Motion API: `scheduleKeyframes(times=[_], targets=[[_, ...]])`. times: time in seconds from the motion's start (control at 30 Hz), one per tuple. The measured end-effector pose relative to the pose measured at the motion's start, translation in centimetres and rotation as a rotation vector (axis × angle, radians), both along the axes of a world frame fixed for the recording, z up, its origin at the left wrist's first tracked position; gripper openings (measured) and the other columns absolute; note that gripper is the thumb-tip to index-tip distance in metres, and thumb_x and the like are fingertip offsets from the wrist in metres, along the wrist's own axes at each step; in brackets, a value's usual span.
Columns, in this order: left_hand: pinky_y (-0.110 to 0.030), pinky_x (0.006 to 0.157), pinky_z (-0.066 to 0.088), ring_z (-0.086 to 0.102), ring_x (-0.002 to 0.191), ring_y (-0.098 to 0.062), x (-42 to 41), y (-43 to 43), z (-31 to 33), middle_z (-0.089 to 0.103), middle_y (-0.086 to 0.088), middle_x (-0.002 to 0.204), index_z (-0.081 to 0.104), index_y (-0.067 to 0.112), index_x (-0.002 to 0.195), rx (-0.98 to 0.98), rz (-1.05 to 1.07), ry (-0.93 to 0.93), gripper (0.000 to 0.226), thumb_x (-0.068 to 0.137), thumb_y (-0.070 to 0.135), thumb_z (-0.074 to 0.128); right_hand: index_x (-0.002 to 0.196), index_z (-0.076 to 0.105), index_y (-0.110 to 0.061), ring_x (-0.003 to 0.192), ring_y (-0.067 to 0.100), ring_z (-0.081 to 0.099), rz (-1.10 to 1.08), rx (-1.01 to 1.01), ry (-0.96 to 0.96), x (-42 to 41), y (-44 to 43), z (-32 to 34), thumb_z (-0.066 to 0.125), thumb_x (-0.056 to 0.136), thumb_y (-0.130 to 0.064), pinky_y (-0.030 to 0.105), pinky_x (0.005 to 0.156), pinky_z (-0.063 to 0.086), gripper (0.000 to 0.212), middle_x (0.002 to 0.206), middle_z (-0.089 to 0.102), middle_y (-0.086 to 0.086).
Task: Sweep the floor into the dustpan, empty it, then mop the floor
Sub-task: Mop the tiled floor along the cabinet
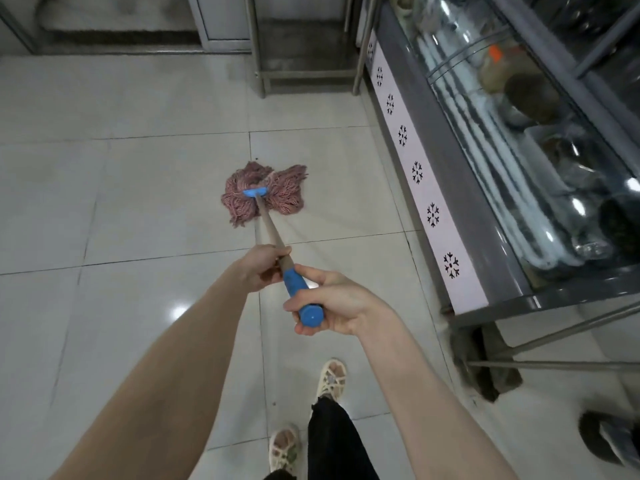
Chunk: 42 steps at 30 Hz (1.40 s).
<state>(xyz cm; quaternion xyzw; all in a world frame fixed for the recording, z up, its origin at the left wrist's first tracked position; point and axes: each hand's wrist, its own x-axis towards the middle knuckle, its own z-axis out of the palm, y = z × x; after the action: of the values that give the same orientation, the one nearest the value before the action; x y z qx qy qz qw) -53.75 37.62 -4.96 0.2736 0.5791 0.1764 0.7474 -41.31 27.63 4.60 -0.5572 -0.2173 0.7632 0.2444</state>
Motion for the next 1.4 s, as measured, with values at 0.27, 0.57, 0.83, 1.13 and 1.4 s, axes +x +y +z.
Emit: scheduleKeyframes(times=[0.27, 0.57, 0.83, 1.13, 1.4], targets=[[-0.022, 0.043, 0.053, 0.053, 0.066, -0.019, -9.7, -4.5, -0.5, 0.048, -0.01, 0.075, 0.048, 0.004, 0.081, 0.015, 0.147, 0.145, 0.018, 0.097, 0.009, 0.05, 0.147, 0.035, -0.019, 0.048, 0.015, 0.058, 0.088, -0.009, 0.004, -7.7, -3.5, -1.0, 0.065, 0.08, 0.007, 0.026, 0.051, 0.053, 0.078, 0.08, 0.062, 0.007], [-0.024, 0.046, 0.054, 0.053, 0.06, -0.017, -5.0, -9.7, -1.6, 0.048, -0.008, 0.069, 0.048, 0.002, 0.079, 0.06, 0.168, 0.071, 0.019, 0.096, 0.008, 0.053, 0.141, 0.045, -0.018, 0.052, 0.016, 0.052, -0.013, -0.019, -0.13, -3.6, -9.4, 0.2, 0.062, 0.08, 0.008, 0.02, 0.046, 0.047, 0.069, 0.078, 0.058, 0.007], [-0.03, 0.048, 0.058, 0.057, 0.069, -0.022, 4.1, -15.8, -1.3, 0.05, -0.012, 0.079, 0.049, -0.005, 0.094, 0.042, 0.015, -0.013, 0.011, 0.096, 0.005, 0.053, 0.14, 0.047, -0.017, 0.047, 0.014, 0.049, -0.237, -0.052, -0.154, 2.8, -18.1, 0.8, 0.059, 0.08, 0.011, 0.019, 0.041, 0.043, 0.068, 0.075, 0.057, 0.009], [-0.024, 0.041, 0.053, 0.052, 0.062, -0.016, 18.2, -29.2, -0.4, 0.047, -0.008, 0.073, 0.046, 0.002, 0.099, 0.024, -0.276, -0.037, 0.01, 0.096, 0.008, 0.053, 0.141, 0.045, -0.021, 0.046, 0.013, 0.051, -0.5, -0.084, -0.234, 12.1, -33.6, 1.5, 0.059, 0.08, 0.009, 0.021, 0.04, 0.042, 0.069, 0.063, 0.06, 0.007], [-0.021, 0.041, 0.052, 0.049, 0.056, -0.013, 25.3, -40.0, 1.6, 0.046, -0.005, 0.066, 0.047, 0.008, 0.077, 0.026, -0.333, -0.131, 0.02, 0.096, 0.005, 0.052, 0.142, 0.044, -0.016, 0.043, 0.012, 0.054, -0.617, -0.068, -0.244, 17.3, -43.4, 3.1, 0.063, 0.079, 0.008, 0.017, 0.04, 0.044, 0.07, 0.07, 0.058, 0.009]])
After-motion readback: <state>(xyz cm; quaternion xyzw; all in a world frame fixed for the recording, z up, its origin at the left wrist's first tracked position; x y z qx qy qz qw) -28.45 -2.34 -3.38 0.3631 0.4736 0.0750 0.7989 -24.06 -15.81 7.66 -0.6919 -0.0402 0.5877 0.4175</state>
